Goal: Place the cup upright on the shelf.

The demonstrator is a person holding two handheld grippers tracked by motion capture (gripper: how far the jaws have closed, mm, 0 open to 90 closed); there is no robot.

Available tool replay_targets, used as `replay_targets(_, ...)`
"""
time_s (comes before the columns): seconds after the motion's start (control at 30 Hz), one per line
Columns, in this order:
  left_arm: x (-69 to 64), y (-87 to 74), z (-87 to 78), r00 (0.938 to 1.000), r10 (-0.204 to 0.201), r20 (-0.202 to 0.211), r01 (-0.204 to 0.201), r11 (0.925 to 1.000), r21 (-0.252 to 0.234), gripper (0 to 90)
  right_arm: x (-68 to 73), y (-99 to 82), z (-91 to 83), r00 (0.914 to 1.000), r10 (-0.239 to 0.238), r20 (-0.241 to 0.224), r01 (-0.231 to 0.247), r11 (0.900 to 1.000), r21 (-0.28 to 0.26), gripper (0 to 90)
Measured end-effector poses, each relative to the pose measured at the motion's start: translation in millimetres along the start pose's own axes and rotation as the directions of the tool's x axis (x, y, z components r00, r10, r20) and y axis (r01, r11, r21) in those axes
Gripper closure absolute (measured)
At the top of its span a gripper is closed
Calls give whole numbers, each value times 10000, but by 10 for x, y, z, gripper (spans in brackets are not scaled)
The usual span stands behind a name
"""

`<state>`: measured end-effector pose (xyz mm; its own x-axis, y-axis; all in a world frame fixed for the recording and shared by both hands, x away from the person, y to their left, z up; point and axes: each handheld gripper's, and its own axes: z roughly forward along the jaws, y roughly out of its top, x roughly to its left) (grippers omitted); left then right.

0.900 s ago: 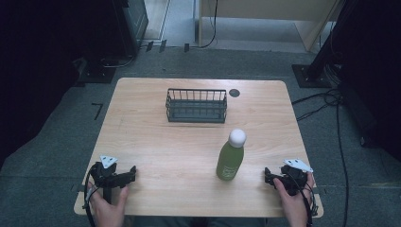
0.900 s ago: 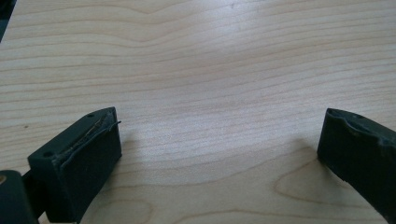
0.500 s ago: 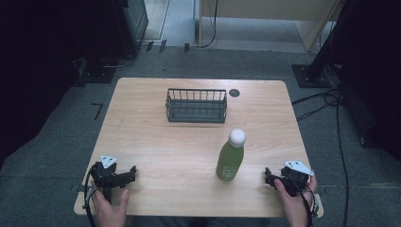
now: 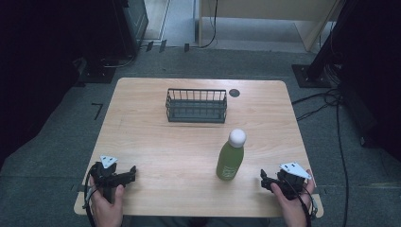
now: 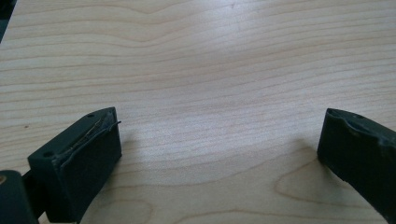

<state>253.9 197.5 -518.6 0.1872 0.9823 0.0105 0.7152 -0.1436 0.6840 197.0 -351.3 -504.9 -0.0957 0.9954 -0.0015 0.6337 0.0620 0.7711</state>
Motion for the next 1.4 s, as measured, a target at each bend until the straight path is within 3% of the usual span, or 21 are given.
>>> replay_targets(0.8, 0, 0, 0, 10000, 1, -2, -1, 10000, -1, 0, 270, -4, -16, 9950, -576, -811, 574, 9983, -47, 47)
replay_targets(1.1, 0, 0, 0, 10000, 3, -1, -3, 10000, -1, 0, 383, -8, -2, 9907, -831, -1078, 830, 9965, -55, 48)
replay_targets(1.4, 0, 0, 0, 10000, 2, -3, -2, 10000, -1, 0, 538, -3, 1, 9811, -1226, -1496, 1205, 9924, -228, 72)
